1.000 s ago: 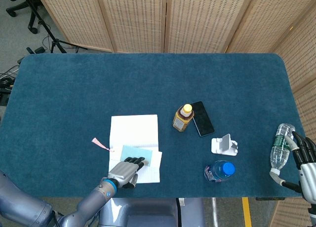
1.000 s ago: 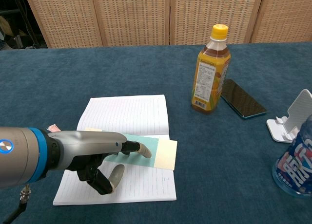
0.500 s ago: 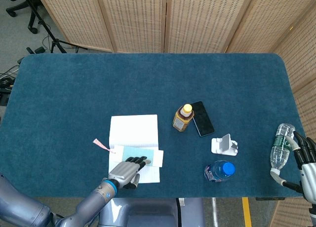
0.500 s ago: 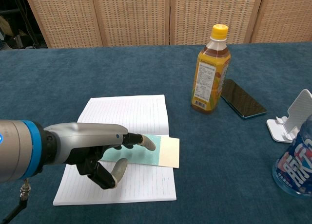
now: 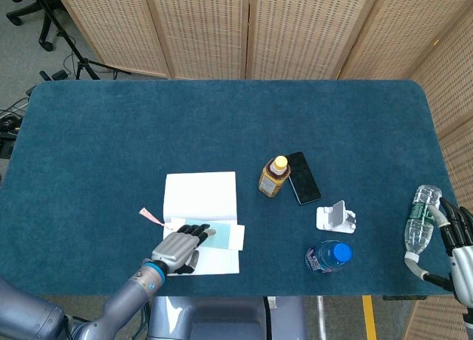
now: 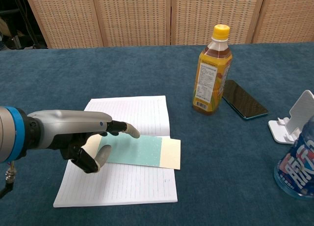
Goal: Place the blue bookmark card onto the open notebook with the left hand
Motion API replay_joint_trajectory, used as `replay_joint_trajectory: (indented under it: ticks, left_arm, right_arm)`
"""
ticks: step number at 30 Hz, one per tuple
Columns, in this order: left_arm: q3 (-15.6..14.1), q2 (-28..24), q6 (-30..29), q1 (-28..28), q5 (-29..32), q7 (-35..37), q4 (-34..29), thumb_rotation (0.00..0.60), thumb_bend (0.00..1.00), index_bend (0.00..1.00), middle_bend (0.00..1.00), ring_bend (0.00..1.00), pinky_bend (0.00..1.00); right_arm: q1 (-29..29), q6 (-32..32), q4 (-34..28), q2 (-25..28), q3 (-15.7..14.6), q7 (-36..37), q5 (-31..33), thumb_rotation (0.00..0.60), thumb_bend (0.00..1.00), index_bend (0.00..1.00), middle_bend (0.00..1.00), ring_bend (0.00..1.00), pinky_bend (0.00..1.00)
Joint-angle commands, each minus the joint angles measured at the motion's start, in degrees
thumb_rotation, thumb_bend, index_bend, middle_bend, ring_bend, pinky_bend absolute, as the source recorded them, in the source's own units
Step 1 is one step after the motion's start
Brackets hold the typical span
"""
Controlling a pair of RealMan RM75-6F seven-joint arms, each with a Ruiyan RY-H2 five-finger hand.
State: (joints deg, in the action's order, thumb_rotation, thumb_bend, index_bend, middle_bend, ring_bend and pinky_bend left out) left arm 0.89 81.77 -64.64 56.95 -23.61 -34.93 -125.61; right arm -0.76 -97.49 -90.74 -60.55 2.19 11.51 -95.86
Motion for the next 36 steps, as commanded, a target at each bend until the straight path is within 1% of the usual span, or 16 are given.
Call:
replay_joint_trajectory:
  ticks: [1,7,13,18,27,28,29,31,36]
  left_arm:
    - [-0.19,-0.58,0.83,0.05,0.53,0.35,0.69,0.600,0.81,0.00,0.00,0.00,0.07]
    - [0.02,-0.54,3.11,0.29,0.70,1.28,2.77,0.600,0.81,0.00,0.00,0.00,0.07]
    - [0.36,-0.35,5.43,0.61,-0.73,2.25,3.66,0.600,0.81,0.00,0.00,0.00,0.07]
    - [1.13,-0.19,6.50,1.26,-1.75,2.95,3.34,0.600,0.82,0.00,0.00,0.00,0.07]
    - [1.55,0.62,8.57,2.93,-2.00,3.54,3.28,0.600,0.81,0.00,0.00,0.00,0.07]
    - [1.61,0.34,8.04,3.15,-2.44,3.15,-0.99,0.600,0.81,0.00,0.00,0.00,0.07]
    - [0.76,0.16,5.83,3.01,-1.11,2.55,-1.24,0.600,0.81,0.00,0.00,0.00,0.07]
    - [0.87,1.83,7.24,3.51,-1.16,2.89,2.21,0.600,0.81,0.00,0.00,0.00,0.07]
    - [0.98,2.49,7.13,4.64,-1.18,2.27,2.09,0.600,0.81,0.00,0.00,0.00,0.07]
  right_arm:
    - [0.04,0.06,-0.04,0.00,-0.04,-0.14,-0.10,0.600,0.00,0.00,0.00,0.00,0.00]
    - [-0.01,0.01,-0.11,-0.06,-0.03,-0.41,-0.08,0.600,0.00,0.00,0.00,0.00,0.00]
    - [0.05,0.13,-0.08,-0.04,0.06,-0.25,0.12,0.600,0.00,0.00,0.00,0.00,0.00]
    - [-0.01,-0.09,-0.06,-0.01,0.11,0.03,0.08,0.600,0.00,0.00,0.00,0.00,0.00]
    - [-0.07,-0.13,-0.04,0.02,0.13,-0.03,0.15,0.600,0.00,0.00,0.00,0.00,0.00]
    - [-0.09,-0.16,-0.04,0.03,0.14,0.02,0.17,0.600,0.00,0.00,0.00,0.00,0.00]
    - [-0.10,-0.20,-0.03,0.04,0.16,0.07,0.19,0.600,0.00,0.00,0.00,0.00,0.00]
    - [-0.12,-0.24,0.01,0.06,0.21,0.16,0.28,0.600,0.00,0.00,0.00,0.00,0.00]
    - [-0.16,-0.28,0.09,0.14,0.27,0.50,0.41,0.600,0.00,0.00,0.00,0.00,0.00]
